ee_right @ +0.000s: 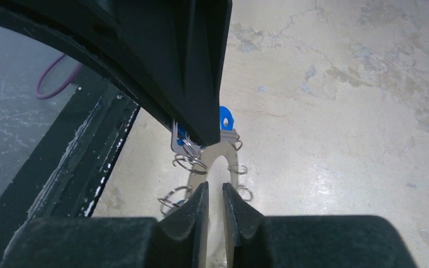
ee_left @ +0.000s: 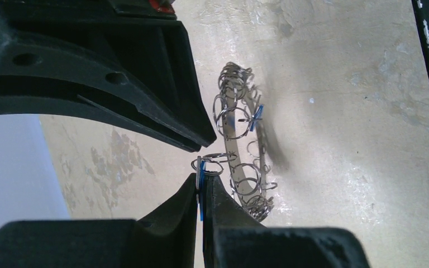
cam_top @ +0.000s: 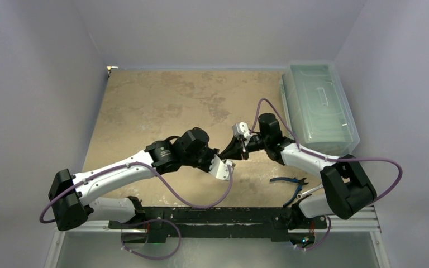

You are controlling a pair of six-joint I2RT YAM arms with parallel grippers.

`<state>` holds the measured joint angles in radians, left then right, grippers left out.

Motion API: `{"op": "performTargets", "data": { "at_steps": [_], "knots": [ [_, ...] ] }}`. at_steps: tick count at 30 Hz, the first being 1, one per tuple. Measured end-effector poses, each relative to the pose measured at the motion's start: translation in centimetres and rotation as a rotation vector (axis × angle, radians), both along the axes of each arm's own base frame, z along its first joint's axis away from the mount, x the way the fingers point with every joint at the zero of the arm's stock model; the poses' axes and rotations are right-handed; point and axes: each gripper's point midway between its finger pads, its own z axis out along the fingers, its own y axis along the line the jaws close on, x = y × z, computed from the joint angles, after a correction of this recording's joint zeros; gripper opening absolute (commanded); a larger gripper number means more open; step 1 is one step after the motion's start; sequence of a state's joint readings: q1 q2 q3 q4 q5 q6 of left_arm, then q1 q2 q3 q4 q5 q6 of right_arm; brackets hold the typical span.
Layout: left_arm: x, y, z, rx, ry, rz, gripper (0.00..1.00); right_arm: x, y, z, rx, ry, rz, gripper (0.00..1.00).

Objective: Remove the keys from the keyring

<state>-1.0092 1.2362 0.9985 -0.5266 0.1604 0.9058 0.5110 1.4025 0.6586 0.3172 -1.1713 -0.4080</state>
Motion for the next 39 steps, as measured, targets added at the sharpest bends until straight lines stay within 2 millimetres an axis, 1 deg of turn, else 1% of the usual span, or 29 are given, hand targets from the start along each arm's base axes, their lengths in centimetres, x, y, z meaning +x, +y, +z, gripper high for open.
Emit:
{"op": "performTargets", "data": {
  "at_steps": [2,6,10,15,21,25,28,34,39],
  "knots": [
    [-0.3,0.1,0.1,-0.010,-0.020,-0.029,0.00,0.0,0.0,0.1,0.005,-0.003,0.000,0.30],
    [-0.6,0.1,0.2,-0.023,-0.043,-0.073,0.00,0.0,0.0,0.1,0.013,-0.010,0.000,0.33],
    [-0.7,-0.3,0.5,-0.036,-0.058,-0.097,0.00,-0.1,0.1,0.3,0.028,-0.010,0.004,0.34],
    [-0.7,-0.5,0.6,-0.039,-0.068,-0.114,0.00,-0.7,0.5,0.9,0.050,-0.012,0.035,0.33],
    [-0.7,-0.6,0.7,-0.043,-0.070,-0.118,0.00,-1.5,0.8,1.0,0.056,-0.003,0.069,0.27],
    [-0.7,-0.6,0.7,-0.043,-0.070,-0.117,0.00,-1.7,0.8,1.0,0.058,-0.001,0.080,0.09],
    [-0.7,-0.6,0.7,-0.042,-0.070,-0.117,0.00,-2.0,0.7,0.8,0.054,0.001,0.092,0.00],
    [-0.8,-0.2,0.1,-0.030,-0.065,-0.117,0.00,-2.4,0.5,0.2,0.038,0.002,0.104,0.00],
    [-1.3,0.4,0.0,-0.026,-0.089,-0.144,0.00,-2.3,0.5,0.2,0.035,-0.002,0.107,0.00]
  ]
}}
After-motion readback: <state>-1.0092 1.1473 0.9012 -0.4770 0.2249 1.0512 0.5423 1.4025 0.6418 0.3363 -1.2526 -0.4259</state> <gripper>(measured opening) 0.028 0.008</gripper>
